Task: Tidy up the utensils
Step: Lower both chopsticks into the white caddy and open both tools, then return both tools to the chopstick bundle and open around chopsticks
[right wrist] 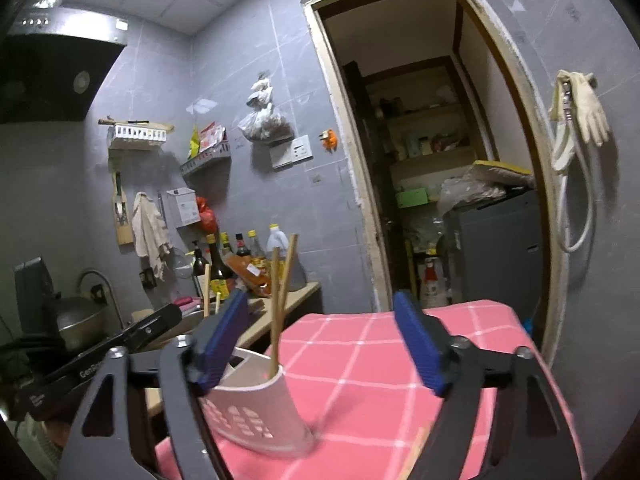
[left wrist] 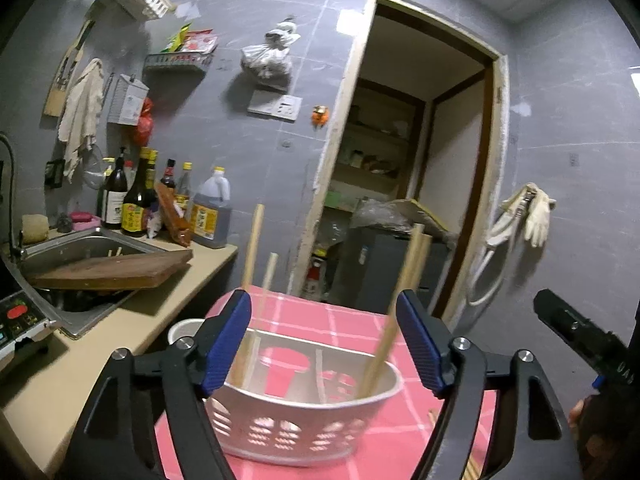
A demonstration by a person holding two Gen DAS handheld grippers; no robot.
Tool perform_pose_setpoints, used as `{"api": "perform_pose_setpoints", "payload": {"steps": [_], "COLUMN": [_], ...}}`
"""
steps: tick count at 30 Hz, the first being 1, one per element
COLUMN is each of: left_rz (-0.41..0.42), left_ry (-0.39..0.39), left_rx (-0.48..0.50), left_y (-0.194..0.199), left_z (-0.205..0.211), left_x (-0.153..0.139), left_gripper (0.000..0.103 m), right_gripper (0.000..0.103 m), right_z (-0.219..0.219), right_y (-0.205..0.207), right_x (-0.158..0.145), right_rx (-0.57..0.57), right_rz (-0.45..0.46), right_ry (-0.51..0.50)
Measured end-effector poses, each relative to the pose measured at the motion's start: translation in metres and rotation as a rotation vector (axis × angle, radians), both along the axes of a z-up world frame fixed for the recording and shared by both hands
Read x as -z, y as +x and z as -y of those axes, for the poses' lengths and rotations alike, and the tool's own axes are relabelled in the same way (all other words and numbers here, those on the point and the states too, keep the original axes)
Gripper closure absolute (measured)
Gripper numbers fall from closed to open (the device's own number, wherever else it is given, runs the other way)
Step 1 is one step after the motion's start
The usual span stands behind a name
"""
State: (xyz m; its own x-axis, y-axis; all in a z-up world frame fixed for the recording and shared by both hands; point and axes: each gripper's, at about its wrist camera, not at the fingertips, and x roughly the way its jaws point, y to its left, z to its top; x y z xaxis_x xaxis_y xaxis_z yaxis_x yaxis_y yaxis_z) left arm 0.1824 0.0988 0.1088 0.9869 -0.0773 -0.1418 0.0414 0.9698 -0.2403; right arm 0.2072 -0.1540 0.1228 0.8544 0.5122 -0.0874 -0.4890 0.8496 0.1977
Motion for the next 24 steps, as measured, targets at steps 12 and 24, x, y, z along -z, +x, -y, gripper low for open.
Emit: {"api": "perform_pose_setpoints", "payload": {"steps": [12, 24], "left_rz": [-0.024, -0.224], "left_ry": [0.028, 0.097], "left_rx": [0.149, 0.252], "left_y": [-0.027, -0.007], "left_z": [0.058, 0.109], "left_x": [0.008, 0.053], "left_gripper": [0.007, 0.007], "right_gripper": [0.0, 0.0], "right_z": [0.06, 0.077], "right_y": [-0.047, -0.036], "right_x": [0.004, 0.054], "right_rx": [0.109, 0.151], "right_rz": [-0.047, -0.247], "right_ry": [-0.091, -0.207]}}
